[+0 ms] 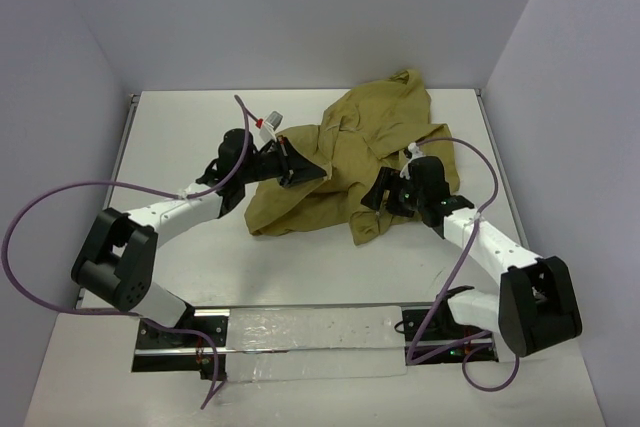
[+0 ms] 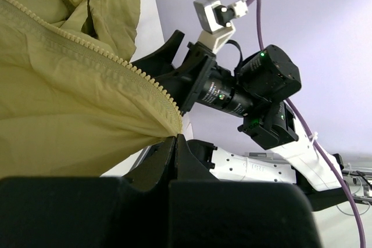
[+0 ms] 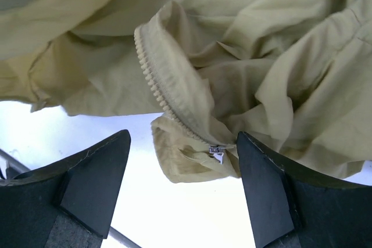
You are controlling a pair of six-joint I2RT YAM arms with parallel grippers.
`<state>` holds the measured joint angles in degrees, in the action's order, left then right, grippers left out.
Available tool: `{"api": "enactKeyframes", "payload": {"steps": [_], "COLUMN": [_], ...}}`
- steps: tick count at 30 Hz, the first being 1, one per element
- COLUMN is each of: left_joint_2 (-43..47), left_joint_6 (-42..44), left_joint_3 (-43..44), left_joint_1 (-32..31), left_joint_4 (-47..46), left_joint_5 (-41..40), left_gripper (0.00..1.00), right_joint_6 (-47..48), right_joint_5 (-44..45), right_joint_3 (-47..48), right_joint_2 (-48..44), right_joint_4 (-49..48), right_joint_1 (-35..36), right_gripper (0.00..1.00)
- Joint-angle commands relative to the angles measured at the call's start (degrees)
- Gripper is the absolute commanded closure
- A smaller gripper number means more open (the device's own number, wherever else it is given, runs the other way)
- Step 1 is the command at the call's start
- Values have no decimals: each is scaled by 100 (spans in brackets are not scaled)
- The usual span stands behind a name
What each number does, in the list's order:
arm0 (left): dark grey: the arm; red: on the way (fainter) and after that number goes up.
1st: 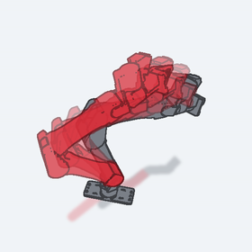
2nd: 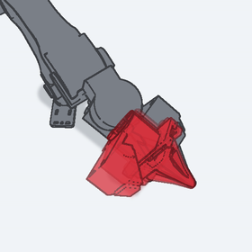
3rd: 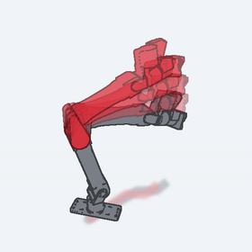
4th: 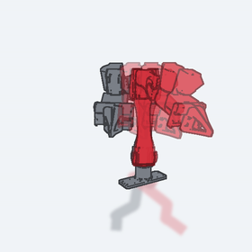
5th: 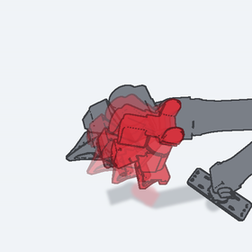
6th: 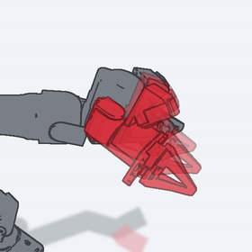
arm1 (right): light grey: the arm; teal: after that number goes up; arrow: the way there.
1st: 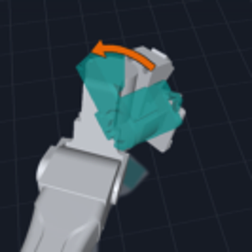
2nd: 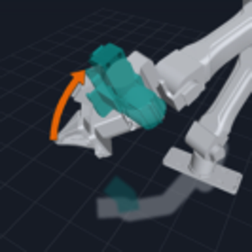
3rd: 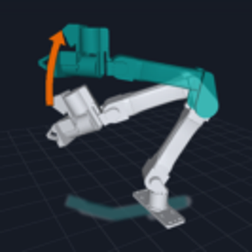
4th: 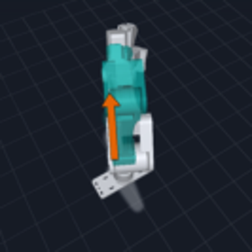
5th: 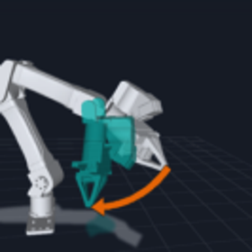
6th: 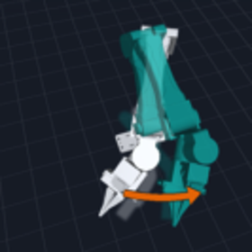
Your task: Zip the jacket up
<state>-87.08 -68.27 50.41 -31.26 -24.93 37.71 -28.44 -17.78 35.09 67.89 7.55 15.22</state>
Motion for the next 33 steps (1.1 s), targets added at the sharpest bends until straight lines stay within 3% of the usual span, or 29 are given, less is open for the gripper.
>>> {"api": "enactKeyframes", "payload": {"steps": [1,10,14,20,29,33], "left_joint_2": [-41,-107,-103,-135,-148,-201], "left_joint_6": [95,80,81,77,77,86], "left_joint_3": [283,329,316,339,364,427], "left_joint_1": [-62,-108,-122,-135,-158,-192], "left_joint_4": [-21,-30,-30,-37,-12,-12], "left_joint_5": [-7,-12,-32,-18,-27,-18], "left_gripper": [100,100,100,100,100,100], "right_joint_6": [176,351,462,584,489,444], "right_joint_5": [-219,-490,-158,203,292,-75], "right_joint_3": [-147,-136,-24,149,31,-41], "right_joint_2": [-265,-153,-61,156,-7,228], "right_joint_4": [-309,-297,-95,36,-140,-487], "right_joint_1": [-2,-2,-2,6,-2,-2], "right_gripper": [21,31,25,24,18,15]}}
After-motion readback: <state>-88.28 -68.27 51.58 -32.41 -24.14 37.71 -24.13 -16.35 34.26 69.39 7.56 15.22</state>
